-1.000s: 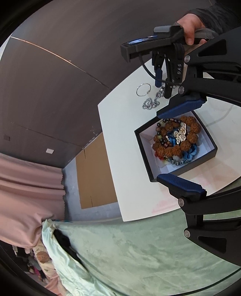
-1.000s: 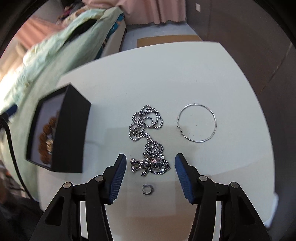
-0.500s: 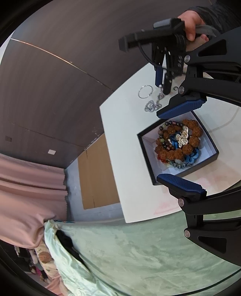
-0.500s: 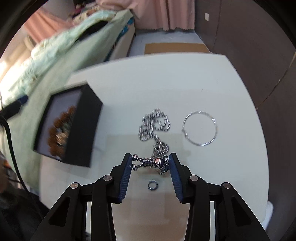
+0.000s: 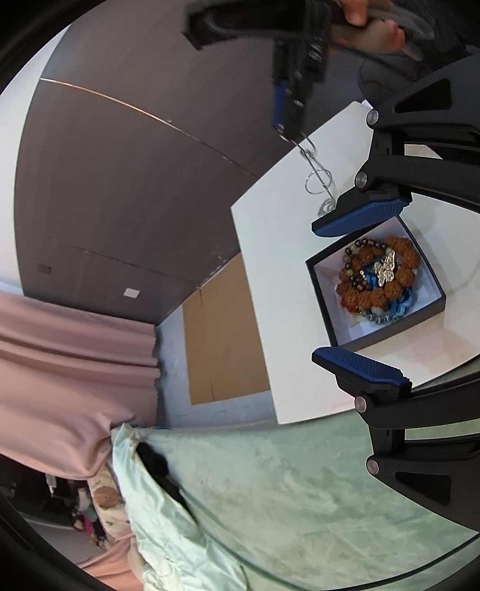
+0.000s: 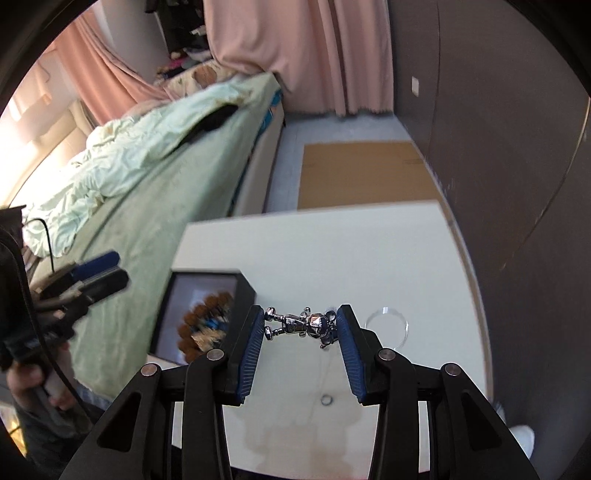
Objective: Organize jewelry
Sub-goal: 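Grasp the silver chain necklace by its figure charm with the right gripper, then lift the chain necklace, lower it into the black box, open right gripper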
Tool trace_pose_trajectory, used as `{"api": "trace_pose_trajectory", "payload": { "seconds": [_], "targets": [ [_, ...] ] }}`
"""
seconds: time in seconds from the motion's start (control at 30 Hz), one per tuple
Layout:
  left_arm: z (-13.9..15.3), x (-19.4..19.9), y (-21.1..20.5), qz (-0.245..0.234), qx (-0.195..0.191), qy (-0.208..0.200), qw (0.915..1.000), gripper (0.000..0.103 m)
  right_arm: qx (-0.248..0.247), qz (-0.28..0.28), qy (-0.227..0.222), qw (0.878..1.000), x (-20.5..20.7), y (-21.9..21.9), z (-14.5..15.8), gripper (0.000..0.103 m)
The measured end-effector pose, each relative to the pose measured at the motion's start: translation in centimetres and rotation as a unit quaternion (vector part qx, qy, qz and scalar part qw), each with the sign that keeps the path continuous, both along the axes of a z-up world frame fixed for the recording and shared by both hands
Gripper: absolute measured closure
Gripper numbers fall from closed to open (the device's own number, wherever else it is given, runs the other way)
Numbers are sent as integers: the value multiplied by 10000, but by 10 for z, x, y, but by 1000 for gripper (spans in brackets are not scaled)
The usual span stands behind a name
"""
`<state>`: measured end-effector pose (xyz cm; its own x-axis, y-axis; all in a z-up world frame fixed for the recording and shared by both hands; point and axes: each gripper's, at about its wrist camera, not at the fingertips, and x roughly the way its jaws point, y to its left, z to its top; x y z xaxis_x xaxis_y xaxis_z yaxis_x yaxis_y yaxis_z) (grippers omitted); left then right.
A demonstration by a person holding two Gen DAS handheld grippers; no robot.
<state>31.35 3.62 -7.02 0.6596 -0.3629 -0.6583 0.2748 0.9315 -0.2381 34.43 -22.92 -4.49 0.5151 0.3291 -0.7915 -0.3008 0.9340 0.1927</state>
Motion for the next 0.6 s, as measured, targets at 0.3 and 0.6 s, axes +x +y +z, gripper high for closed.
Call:
{"api": "trace_pose_trajectory", "payload": {
  "seconds": [0.3, 0.6],
  "targets": [
    [9, -7, 23, 206, -265, -188, 9993, 23, -105, 190, -547, 9983, -1, 30, 70, 63],
    [15, -9, 35, 377, -338, -325, 9982, 22, -272, 381, -1011, 9938, -8, 61, 124, 63]
  ]
}}
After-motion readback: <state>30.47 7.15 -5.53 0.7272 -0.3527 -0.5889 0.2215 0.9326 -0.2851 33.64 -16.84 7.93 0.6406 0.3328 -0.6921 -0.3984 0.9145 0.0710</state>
